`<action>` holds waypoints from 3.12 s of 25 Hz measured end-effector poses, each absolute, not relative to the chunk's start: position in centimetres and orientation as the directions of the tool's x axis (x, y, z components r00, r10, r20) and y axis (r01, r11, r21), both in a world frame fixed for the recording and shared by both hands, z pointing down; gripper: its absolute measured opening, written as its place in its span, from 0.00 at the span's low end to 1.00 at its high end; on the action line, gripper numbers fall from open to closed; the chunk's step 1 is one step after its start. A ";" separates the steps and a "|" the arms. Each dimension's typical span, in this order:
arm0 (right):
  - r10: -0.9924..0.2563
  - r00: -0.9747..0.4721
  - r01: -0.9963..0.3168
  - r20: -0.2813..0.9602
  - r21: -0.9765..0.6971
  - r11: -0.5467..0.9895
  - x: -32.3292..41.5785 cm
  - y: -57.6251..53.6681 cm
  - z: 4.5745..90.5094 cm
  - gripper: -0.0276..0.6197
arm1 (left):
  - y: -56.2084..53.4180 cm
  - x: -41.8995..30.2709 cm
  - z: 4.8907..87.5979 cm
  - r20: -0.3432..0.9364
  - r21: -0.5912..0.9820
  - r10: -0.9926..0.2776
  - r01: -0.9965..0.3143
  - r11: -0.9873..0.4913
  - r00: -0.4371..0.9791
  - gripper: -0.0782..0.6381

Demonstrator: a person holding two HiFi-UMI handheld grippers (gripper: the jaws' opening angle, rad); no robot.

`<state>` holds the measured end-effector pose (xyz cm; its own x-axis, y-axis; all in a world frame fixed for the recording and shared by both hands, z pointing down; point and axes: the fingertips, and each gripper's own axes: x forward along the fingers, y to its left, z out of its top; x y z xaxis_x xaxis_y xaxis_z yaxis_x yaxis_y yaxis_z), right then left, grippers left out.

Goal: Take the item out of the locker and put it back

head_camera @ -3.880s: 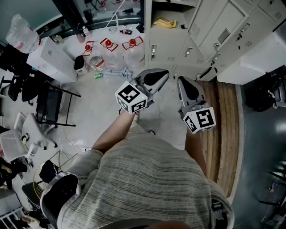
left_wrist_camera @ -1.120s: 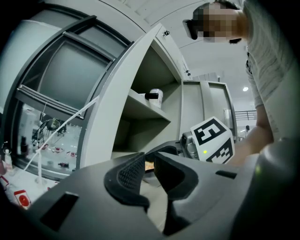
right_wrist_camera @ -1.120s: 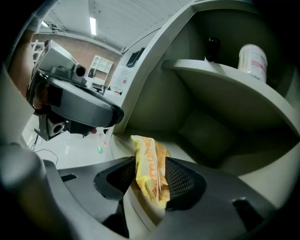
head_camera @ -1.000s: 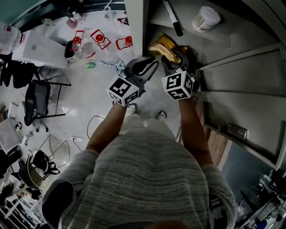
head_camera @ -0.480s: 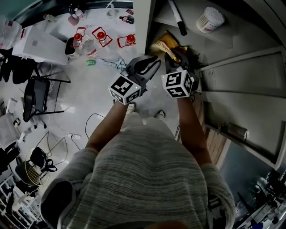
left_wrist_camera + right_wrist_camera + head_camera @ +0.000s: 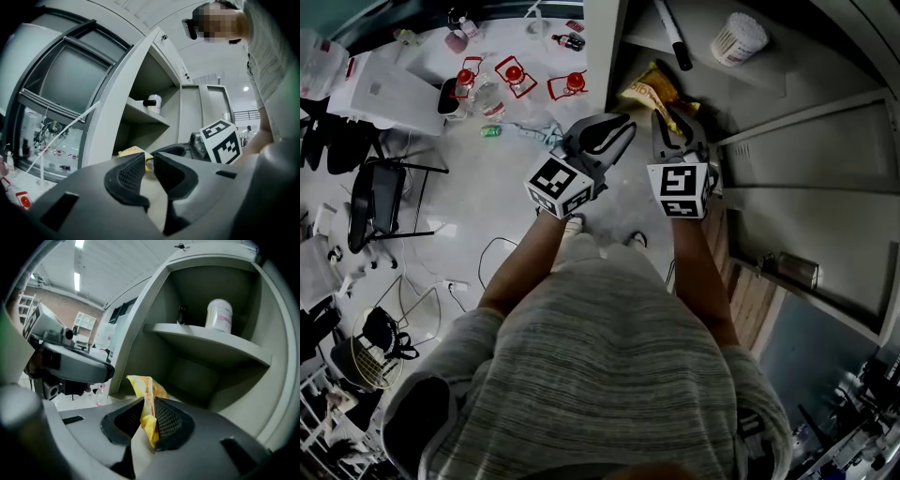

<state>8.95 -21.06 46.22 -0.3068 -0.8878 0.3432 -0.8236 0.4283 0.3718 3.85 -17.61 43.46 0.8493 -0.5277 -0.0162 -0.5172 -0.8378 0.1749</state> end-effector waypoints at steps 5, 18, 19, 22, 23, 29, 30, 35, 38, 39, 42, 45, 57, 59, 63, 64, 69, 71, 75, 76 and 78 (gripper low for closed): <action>-0.905 -0.343 -0.853 0.253 0.319 0.412 9.0 -19.2 43.4 0.15 | -17.3 4.2 42.7 -0.031 0.167 -0.518 -0.507 -0.846 0.855 0.19; -0.926 -0.375 -0.905 0.048 0.199 0.377 10.3 -14.6 38.5 0.15 | -16.5 5.3 40.5 -0.074 0.124 -0.494 -0.484 -0.866 0.866 0.14; -0.925 -0.377 -0.905 0.038 0.198 0.377 10.3 -14.4 38.4 0.15 | -16.4 5.3 40.4 -0.073 0.119 -0.494 -0.484 -0.867 0.866 0.13; -0.925 -0.380 -0.905 0.023 0.196 0.377 10.4 -14.1 38.1 0.15 | -16.2 5.4 40.3 -0.069 0.110 -0.494 -0.485 -0.867 0.867 0.12; -0.924 -0.381 -0.905 0.021 0.197 0.378 10.5 -14.1 38.1 0.15 | -16.2 5.5 40.4 -0.068 0.109 -0.494 -0.485 -0.868 0.867 0.12; -0.921 -0.390 -0.901 0.013 0.201 0.384 10.1 -13.7 37.9 0.15 | -15.6 5.3 40.4 -0.059 0.097 -0.495 -0.489 -0.867 0.867 0.12; -0.921 -0.390 -0.901 0.014 0.201 0.385 10.0 -13.6 37.9 0.15 | -15.5 5.2 40.3 -0.059 0.095 -0.496 -0.490 -0.867 0.866 0.12; -0.920 -0.392 -0.898 0.030 0.204 0.389 9.8 -13.5 38.2 0.15 | -15.2 5.1 40.4 -0.051 0.086 -0.495 -0.490 -0.867 0.867 0.12; -0.917 -0.396 -0.892 0.050 0.218 0.397 9.6 -13.6 38.7 0.15 | -15.0 5.1 40.3 -0.054 0.084 -0.492 -0.487 -0.869 0.869 0.12; -0.916 -0.398 -0.889 0.057 0.222 0.400 9.6 -13.7 38.9 0.15 | -15.0 5.1 40.2 -0.057 0.086 -0.491 -0.486 -0.870 0.869 0.12; -0.914 -0.399 -0.883 0.078 0.236 0.406 9.4 -14.0 39.6 0.15 | -15.0 5.0 40.3 -0.060 0.092 -0.488 -0.482 -0.871 0.871 0.12; -0.912 -0.393 -0.876 0.117 0.254 0.410 9.4 -14.8 40.6 0.15 | -15.1 4.9 40.6 -0.054 0.097 -0.489 -0.482 -0.871 0.871 0.12; -0.869 -0.386 -0.815 0.311 0.326 0.479 9.1 -19.4 46.1 0.15 | -16.0 4.2 41.4 -0.054 0.130 -0.517 -0.507 -0.852 0.854 0.12; -0.856 -0.382 -0.804 0.348 0.332 0.494 8.9 -19.9 47.3 0.15 | -16.2 4.1 41.5 -0.055 0.137 -0.519 -0.509 -0.850 0.853 0.12; -0.839 -0.362 -0.770 0.406 0.376 0.515 8.6 -20.6 49.0 0.15 | -16.4 4.0 41.6 -0.056 0.145 -0.525 -0.514 -0.846 0.849 0.12; -0.838 -0.357 -0.764 0.413 0.388 0.516 8.6 -20.7 49.1 0.15 | -16.5 4.0 41.6 -0.057 0.147 -0.526 -0.514 -0.845 0.848 0.12; -0.831 -0.347 -0.747 0.434 0.408 0.525 8.6 -21.1 49.2 0.15 | -16.7 3.9 41.5 -0.061 0.152 -0.530 -0.517 -0.842 0.846 0.12; -0.826 -0.354 -0.747 0.439 0.399 0.532 8.5 -21.1 49.2 0.16 | -16.8 3.9 41.4 -0.063 0.152 -0.531 -0.518 -0.842 0.845 0.12; -0.809 -0.398 -0.769 0.432 0.323 0.551 8.2 -20.9 49.0 0.20 | -16.9 4.1 41.1 -0.070 0.151 -0.527 -0.513 -0.845 0.847 0.12; -0.806 -0.411 -0.779 0.427 0.296 0.554 8.2 -20.8 48.9 0.25 | -16.9 4.2 40.9 -0.071 0.150 -0.525 -0.511 -0.846 0.848 0.12; -0.804 -0.429 -0.799 0.412 0.242 0.551 8.2 -20.6 48.2 0.32 | -16.9 4.3 40.7 -0.075 0.148 -0.521 -0.507 -0.849 0.850 0.12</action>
